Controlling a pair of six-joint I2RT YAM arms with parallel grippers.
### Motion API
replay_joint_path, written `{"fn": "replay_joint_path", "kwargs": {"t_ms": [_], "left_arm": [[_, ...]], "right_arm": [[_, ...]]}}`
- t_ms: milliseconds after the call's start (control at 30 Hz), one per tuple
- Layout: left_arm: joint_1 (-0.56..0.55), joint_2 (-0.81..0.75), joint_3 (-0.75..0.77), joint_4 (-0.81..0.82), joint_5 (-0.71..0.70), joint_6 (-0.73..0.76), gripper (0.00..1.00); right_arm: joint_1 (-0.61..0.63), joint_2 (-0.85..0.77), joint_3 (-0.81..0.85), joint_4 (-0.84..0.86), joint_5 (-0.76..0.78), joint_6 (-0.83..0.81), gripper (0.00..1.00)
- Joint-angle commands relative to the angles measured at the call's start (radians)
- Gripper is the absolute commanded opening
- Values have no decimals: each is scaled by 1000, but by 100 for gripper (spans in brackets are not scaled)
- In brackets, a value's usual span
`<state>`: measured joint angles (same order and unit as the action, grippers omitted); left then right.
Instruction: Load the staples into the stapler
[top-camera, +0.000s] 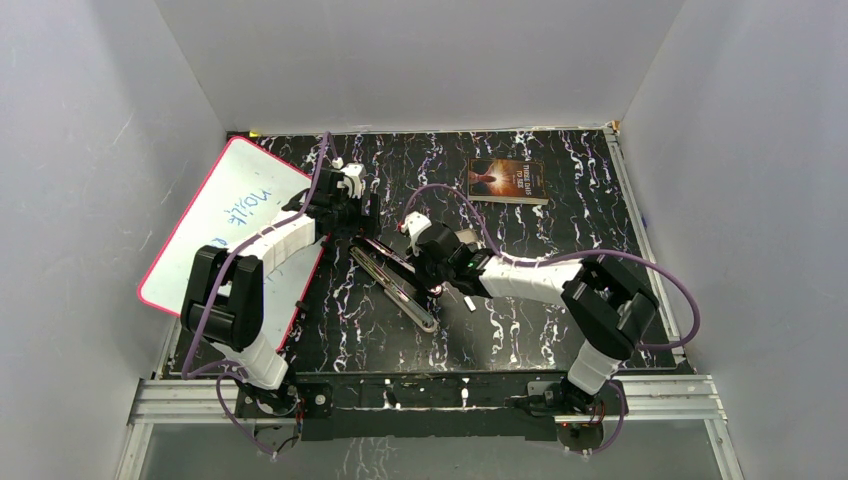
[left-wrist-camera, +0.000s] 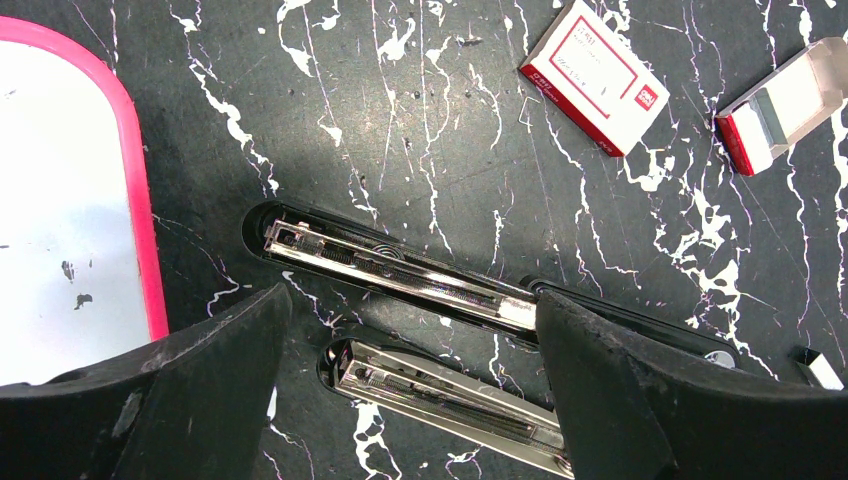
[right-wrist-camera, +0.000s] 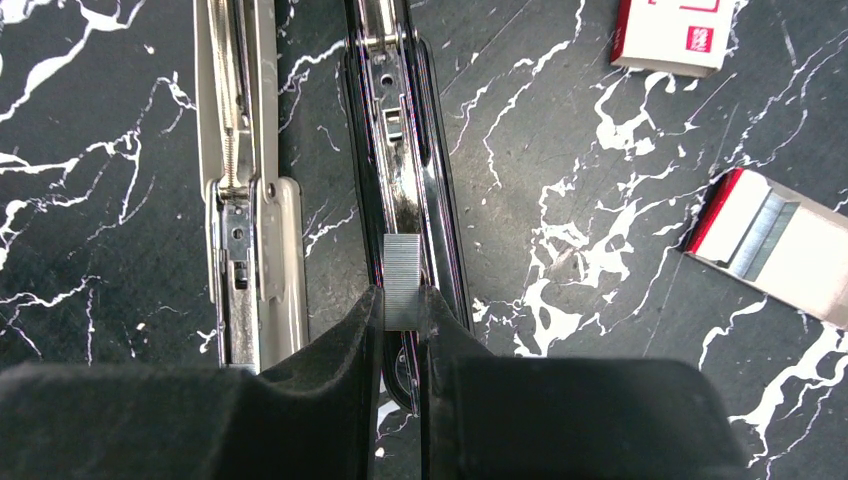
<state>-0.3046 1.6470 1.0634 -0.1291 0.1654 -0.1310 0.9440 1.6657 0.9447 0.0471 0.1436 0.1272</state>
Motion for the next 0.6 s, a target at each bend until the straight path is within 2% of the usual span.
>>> {"fn": "replay_joint_path", "kwargs": {"t_ms": [0,567], "left_arm": [[4,-9,36,-12,5,8,91],[4,-7,35,-12,5,8,91]], "right_arm": [[5,19,32,-48,-14,-9,0],[5,1,38,-49,-11,-28,0]]}}
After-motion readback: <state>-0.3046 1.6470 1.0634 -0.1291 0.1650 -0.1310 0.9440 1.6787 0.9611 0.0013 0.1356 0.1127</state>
